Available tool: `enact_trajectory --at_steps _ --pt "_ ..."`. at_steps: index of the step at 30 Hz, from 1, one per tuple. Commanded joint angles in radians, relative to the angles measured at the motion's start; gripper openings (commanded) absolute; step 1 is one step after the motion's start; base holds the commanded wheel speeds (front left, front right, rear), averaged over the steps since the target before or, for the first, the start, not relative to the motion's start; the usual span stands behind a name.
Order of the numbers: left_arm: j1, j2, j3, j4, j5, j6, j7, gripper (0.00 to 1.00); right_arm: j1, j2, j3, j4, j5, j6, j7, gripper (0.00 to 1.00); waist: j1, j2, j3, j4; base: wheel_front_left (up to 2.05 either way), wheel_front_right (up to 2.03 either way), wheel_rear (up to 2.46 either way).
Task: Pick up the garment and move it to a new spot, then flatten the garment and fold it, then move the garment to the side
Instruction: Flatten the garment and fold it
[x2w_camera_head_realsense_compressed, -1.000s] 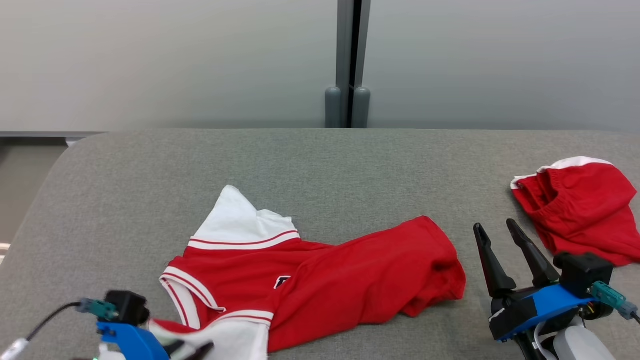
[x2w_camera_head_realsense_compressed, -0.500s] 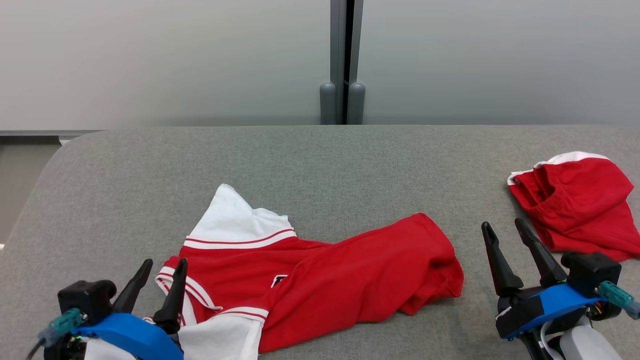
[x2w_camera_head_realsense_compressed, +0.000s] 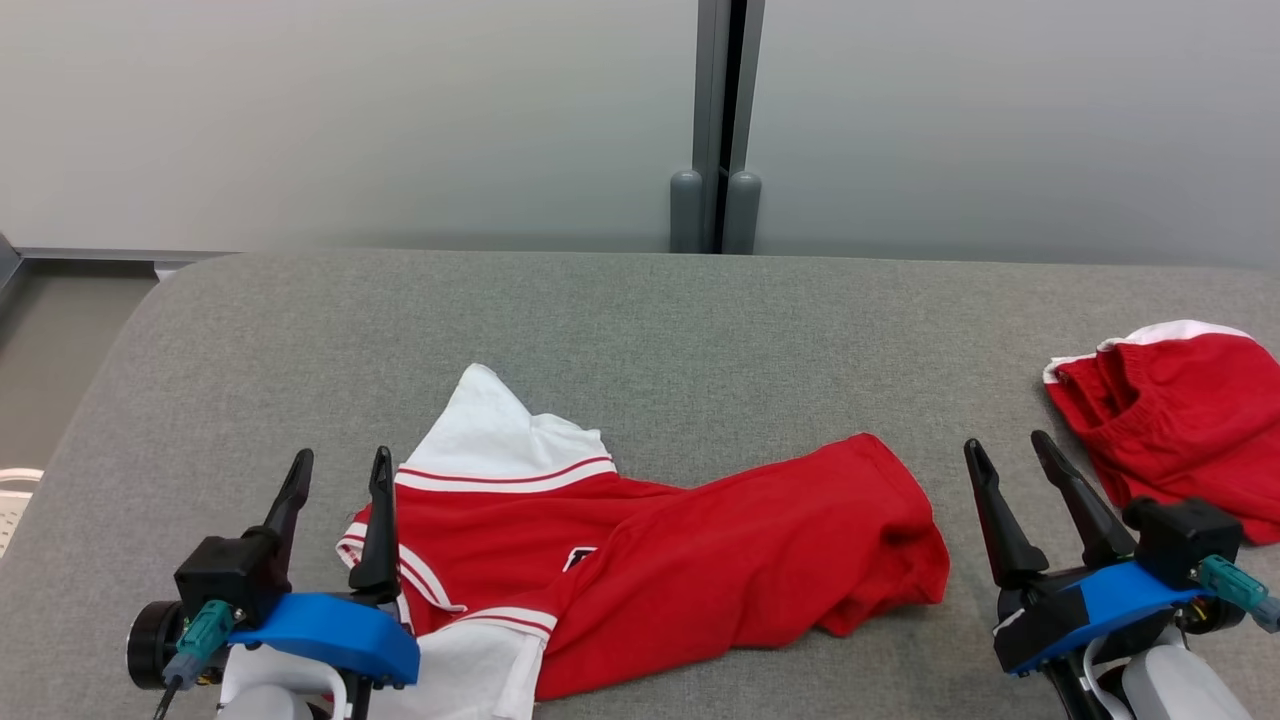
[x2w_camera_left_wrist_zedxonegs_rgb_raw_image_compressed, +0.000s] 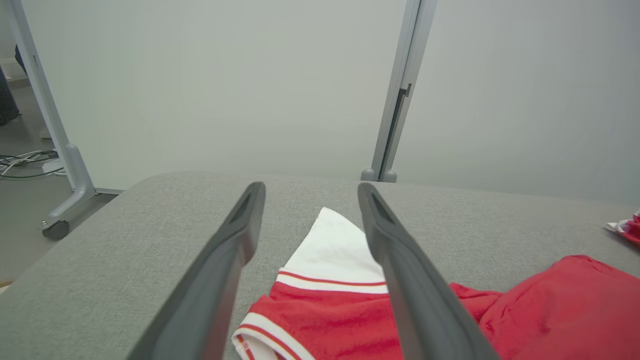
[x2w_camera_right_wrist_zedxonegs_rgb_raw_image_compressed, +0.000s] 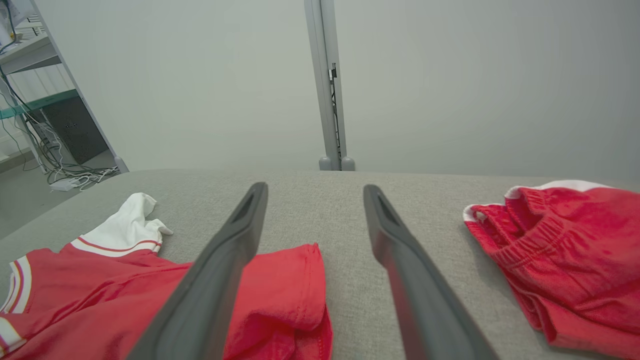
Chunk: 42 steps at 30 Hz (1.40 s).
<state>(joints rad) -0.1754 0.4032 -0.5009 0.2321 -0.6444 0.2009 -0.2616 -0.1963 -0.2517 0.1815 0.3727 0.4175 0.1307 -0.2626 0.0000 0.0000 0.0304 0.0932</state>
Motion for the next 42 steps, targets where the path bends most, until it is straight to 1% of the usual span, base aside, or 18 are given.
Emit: enact_trajectory --at_steps 1,2,3,8,14,18,23,27,34,39,42 --pt "0.021 -0.029 0.034 -0.003 0.041 -0.017 -0.004 1.0 0.002 0.001 0.003 0.0 0.001 0.0 -0.003 1.0 0.0 0.0 -0.002 -0.003 0.0 0.0 0.0" --pt "0.029 -0.043 0.052 -0.001 0.062 -0.026 -0.004 1.0 0.003 0.004 0.005 0.0 0.0 0.0 -0.003 1.0 0.0 0.0 -0.003 -0.005 0.0 0.0 0.0" --pt "0.029 -0.043 0.052 -0.001 0.062 -0.026 -0.004 1.0 0.003 0.004 0.005 0.0 0.0 0.0 -0.003 1.0 0.0 0.0 -0.003 -0.005 0.0 0.0 0.0" --pt "0.053 -0.101 0.127 0.017 0.14 -0.082 -0.004 1.0 0.012 0.011 0.014 0.007 0.009 0.0 -0.003 1.0 0.0 0.0 -0.01 -0.023 0.0 0.0 0.0" --pt "0.07 -0.153 0.21 0.027 0.214 -0.129 -0.004 1.0 0.017 0.018 0.02 0.006 0.011 0.0 -0.003 1.0 0.0 0.0 -0.008 -0.042 0.0 0.0 0.0" --pt "0.075 -0.185 0.249 0.038 0.25 -0.16 -0.004 1.0 0.014 0.018 0.022 0.008 0.014 0.0 -0.003 1.0 0.0 0.0 -0.005 -0.046 0.0 0.0 0.0" --pt "0.071 -0.219 0.285 0.056 0.286 -0.195 -0.004 1.0 -0.05 0.005 0.068 0.04 0.027 0.0 -0.003 1.0 0.0 0.0 0.003 -0.035 0.0 0.0 0.0" --pt "0.054 -0.243 0.303 0.066 0.314 -0.219 -0.004 1.0 -0.164 -0.014 0.135 0.156 0.077 0.0 0.066 1.0 0.0 0.0 0.018 -0.011 0.0 0.0 0.0" --pt "0.036 -0.284 0.327 0.087 0.351 -0.252 -0.004 1.0 -0.374 -0.043 0.223 0.394 0.154 0.0 0.274 1.0 0.0 0.0 0.045 0.06 0.0 0.0 0.0" --pt "0.027 -0.306 0.343 0.103 0.368 -0.272 -0.004 1.0 -0.47 -0.053 0.244 0.563 0.203 0.0 0.42 1.0 0.0 0.0 0.059 0.114 0.0 0.0 0.0" --pt "0.026 -0.316 0.35 0.111 0.376 -0.281 -0.004 1.0 -0.508 -0.053 0.241 0.646 0.223 0.0 0.478 1.0 0.0 0.0 0.065 0.14 0.0 0.0 0.0"
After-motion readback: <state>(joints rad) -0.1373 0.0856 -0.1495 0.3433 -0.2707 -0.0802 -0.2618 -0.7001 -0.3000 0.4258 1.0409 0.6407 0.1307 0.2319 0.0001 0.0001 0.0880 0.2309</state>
